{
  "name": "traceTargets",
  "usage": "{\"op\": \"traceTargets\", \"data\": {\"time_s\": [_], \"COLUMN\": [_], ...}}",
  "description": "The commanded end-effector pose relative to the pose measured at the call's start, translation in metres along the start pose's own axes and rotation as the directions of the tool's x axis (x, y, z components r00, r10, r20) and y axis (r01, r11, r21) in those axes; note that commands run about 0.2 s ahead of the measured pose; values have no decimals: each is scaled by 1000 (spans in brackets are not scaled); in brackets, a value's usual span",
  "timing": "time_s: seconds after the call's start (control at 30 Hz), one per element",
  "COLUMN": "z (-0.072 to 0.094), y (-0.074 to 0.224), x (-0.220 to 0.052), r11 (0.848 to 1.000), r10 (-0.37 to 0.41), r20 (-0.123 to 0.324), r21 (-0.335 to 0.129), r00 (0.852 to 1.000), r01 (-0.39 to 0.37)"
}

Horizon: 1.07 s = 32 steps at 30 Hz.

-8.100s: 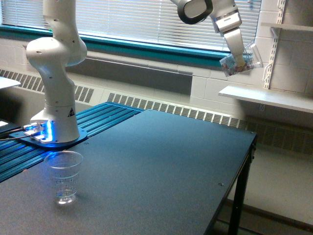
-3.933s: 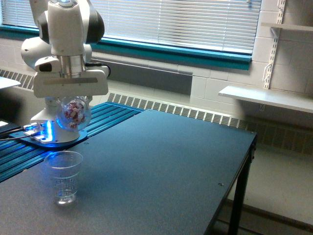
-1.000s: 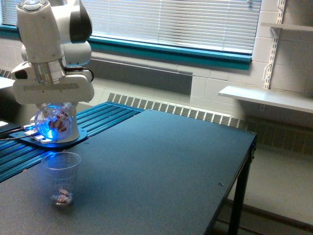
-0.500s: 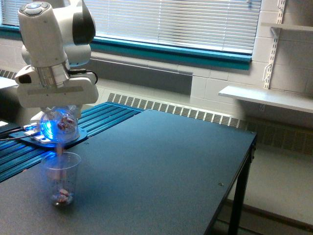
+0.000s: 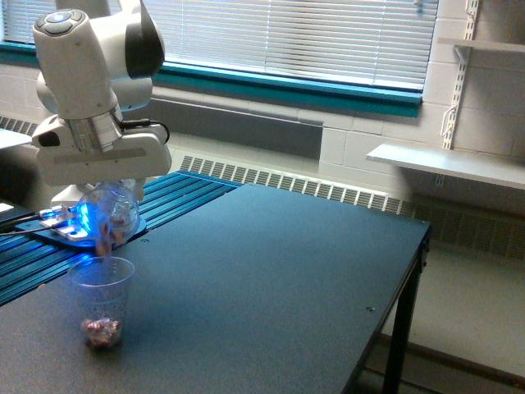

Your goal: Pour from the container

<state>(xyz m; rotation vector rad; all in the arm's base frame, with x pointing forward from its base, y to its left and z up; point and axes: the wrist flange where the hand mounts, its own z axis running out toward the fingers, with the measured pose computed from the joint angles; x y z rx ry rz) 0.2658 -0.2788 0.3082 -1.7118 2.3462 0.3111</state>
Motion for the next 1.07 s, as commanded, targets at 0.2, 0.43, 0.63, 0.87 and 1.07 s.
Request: {"op": "traceTargets", "data": {"time_s": [0.2,0.43,0.63,0.87,1.07], "z": [4,3,2,2,1], "y": [-1,1,2,-1,-3], "x": [-10,-9,-8,-9,-10], "r11": [1000,1000,1000,1000,1000], "r10": [-10,4,8,2,-20], "r20": [37,34,20,-10,-41], "r21": [5,9,6,6,2], "r00": [999,999,1000,1000,999], "r01": [10,-4,-8,-1,20]}}
